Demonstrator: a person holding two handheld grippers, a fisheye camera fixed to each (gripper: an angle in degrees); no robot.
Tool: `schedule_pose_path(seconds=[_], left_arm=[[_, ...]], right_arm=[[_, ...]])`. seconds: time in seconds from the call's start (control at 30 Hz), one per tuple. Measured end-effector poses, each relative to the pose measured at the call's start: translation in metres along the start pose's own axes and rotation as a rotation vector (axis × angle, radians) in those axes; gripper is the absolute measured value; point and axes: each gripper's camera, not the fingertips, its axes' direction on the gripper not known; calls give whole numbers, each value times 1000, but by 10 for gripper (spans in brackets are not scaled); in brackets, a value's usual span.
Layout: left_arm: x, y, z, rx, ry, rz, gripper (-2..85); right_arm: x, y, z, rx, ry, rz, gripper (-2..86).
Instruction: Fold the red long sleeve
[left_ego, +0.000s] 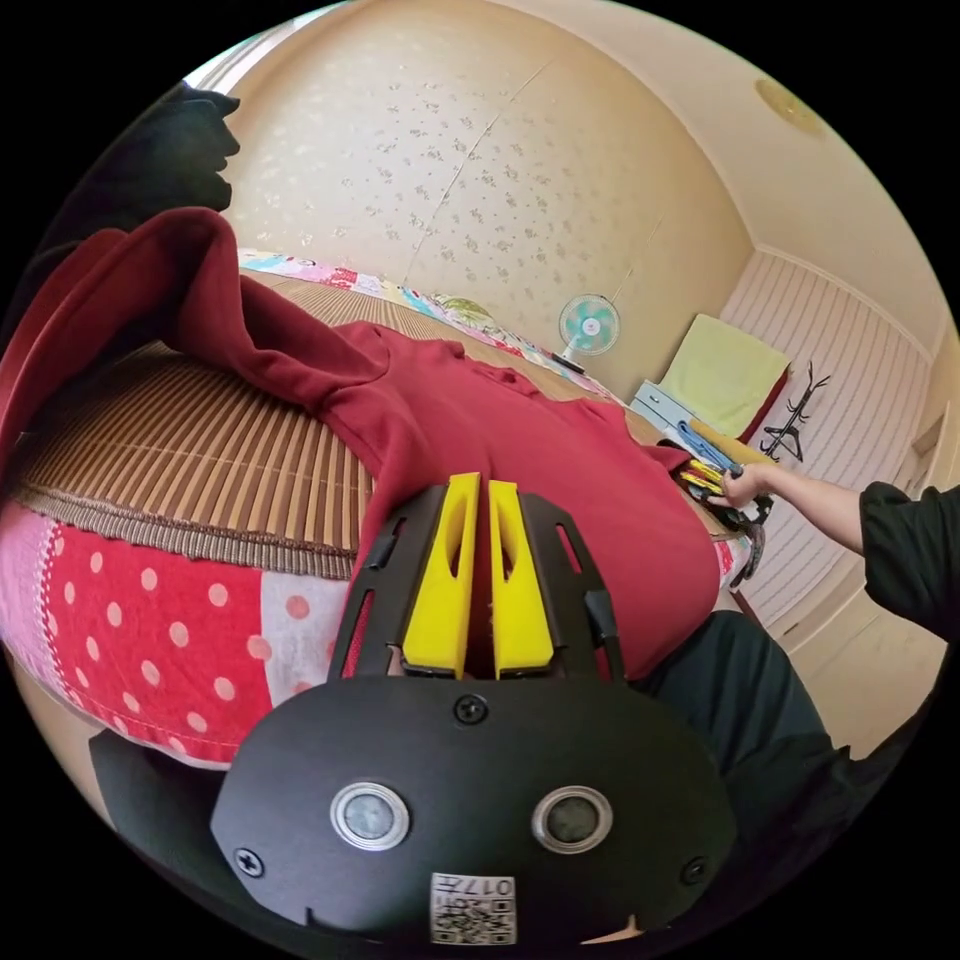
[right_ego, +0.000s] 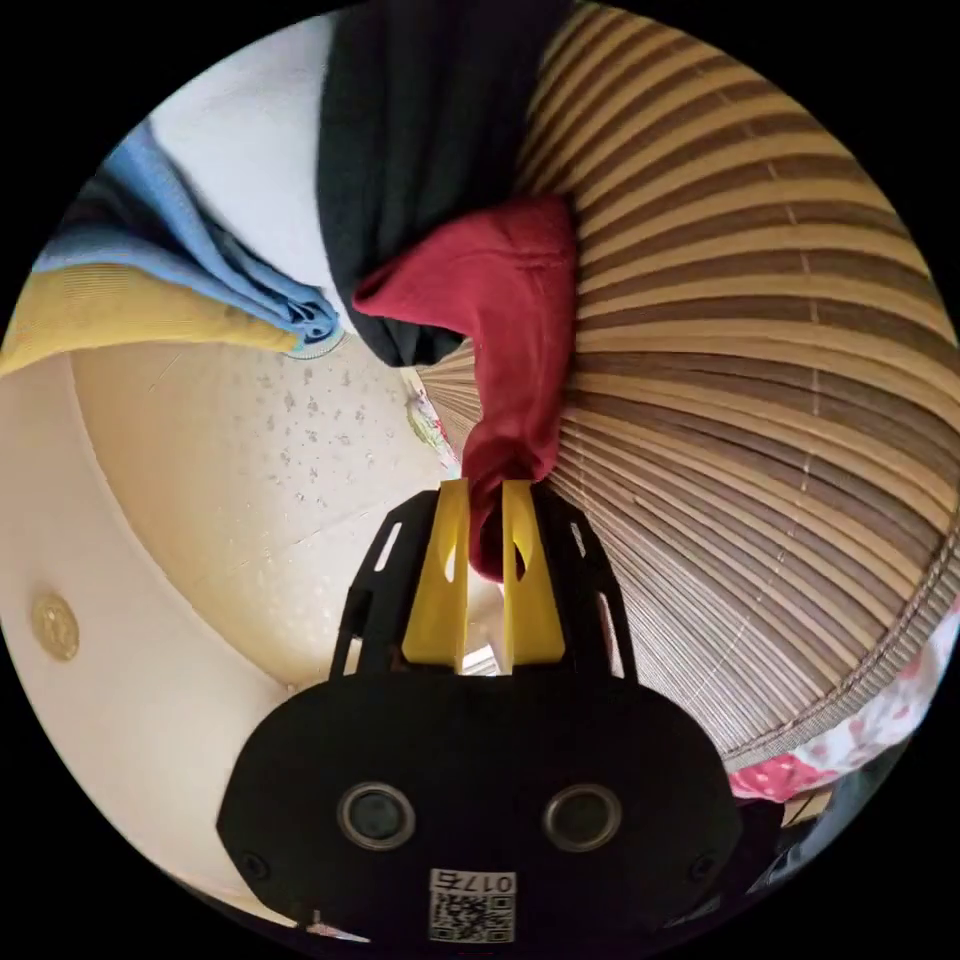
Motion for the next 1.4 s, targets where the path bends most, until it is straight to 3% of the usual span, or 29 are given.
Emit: schedule_pose_path(seconds=[0.1,0.2,0.33,0.4,0.53,0.67,0.7,0.77,0.9,1.1,1.13,1.17,1.3,1.4], left_arm=[[-14,1,-2,2,17,-12,5],[-28,3,-3,15,34,-18,3],[-40,2,-4,20,34,-12,3],[-45,1,-4,22,29,-8,3],[-56,-3,-3,22,36,-12,2],[-67,-9,-2,16,60,-22,2],[-71,-11,-1,13,72,-24,2],[-76,-13,0,13,87,-23,2],[-79,-19,4,24,76,-10,2],[-80,-31,13,28,67,2,3],[-79,-34,15,29,65,5,3],[-79,-35,16,30,63,7,4],[-75,-47,24,28,58,10,5],[-72,-56,31,24,63,8,6]], right_arm=[[-73,42,16,107,109,-251,40],[-166,126,54,173,226,-660,34],[-240,317,172,23,453,-1401,31],[-221,399,224,-121,472,-1575,29],[-94,515,335,-586,416,-1538,24],[60,569,425,-972,777,-1448,14],[70,571,426,-993,753,-1427,14],[68,574,416,-939,653,-1388,13],[59,576,406,-896,673,-1405,10],[28,568,347,-343,853,-1678,5],[34,560,354,-283,1017,-1696,5],[47,547,366,-283,1194,-1707,4],[49,538,367,-285,1199,-1644,3],[51,536,362,-169,1245,-1588,3]])
